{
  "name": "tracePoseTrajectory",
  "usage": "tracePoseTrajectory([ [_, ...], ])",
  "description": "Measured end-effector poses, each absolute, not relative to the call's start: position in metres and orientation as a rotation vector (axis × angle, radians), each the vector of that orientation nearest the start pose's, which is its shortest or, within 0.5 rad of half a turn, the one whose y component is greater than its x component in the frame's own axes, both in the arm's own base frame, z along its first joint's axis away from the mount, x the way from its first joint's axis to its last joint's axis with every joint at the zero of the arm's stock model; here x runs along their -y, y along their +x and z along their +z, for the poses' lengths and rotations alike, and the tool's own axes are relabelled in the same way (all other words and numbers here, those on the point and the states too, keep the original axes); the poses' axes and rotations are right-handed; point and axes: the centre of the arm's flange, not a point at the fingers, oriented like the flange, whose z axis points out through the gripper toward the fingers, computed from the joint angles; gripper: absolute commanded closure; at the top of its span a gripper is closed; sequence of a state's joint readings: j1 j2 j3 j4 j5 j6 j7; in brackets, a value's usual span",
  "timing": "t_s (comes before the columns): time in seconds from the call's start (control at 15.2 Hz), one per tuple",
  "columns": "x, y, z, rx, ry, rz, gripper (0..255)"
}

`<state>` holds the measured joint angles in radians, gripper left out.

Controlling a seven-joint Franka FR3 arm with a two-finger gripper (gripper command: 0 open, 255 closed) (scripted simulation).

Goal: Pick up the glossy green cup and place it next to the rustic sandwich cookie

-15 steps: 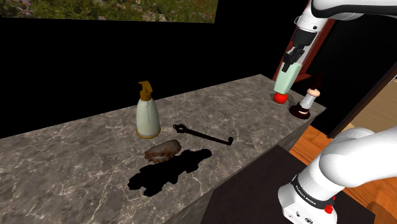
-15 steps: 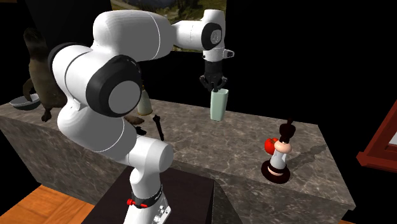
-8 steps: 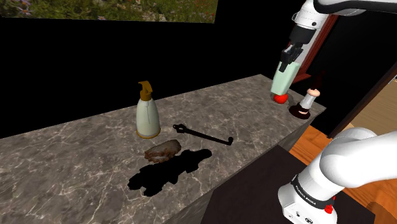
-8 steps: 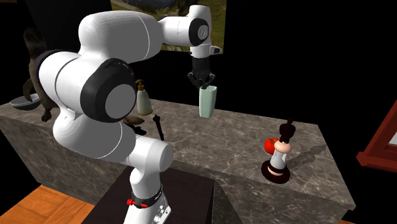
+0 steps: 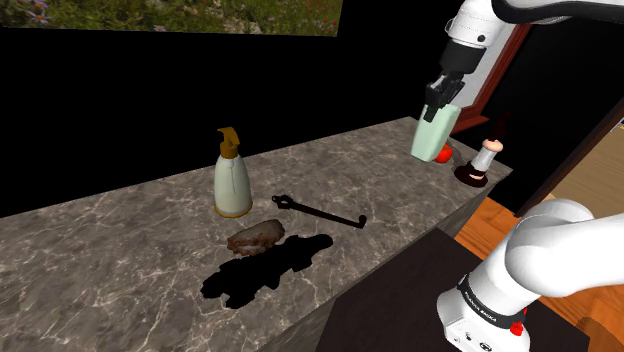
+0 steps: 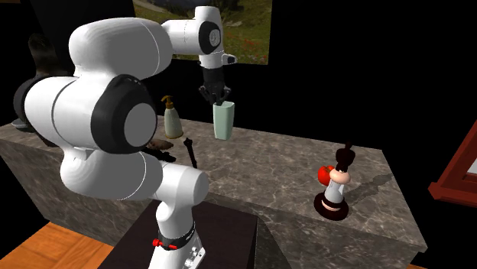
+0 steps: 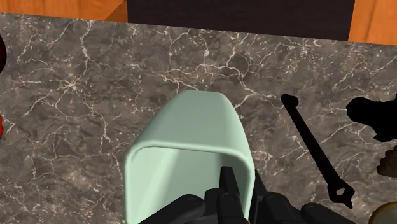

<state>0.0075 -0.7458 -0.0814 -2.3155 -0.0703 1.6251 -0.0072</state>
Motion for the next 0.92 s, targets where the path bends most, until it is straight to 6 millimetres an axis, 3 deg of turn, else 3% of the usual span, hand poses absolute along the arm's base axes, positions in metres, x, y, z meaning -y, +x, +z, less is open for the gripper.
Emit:
tracePoseTrajectory([
  [0.92, -0.144, 0.292, 0.605, -0.071, -3.157, -0.084, 255],
])
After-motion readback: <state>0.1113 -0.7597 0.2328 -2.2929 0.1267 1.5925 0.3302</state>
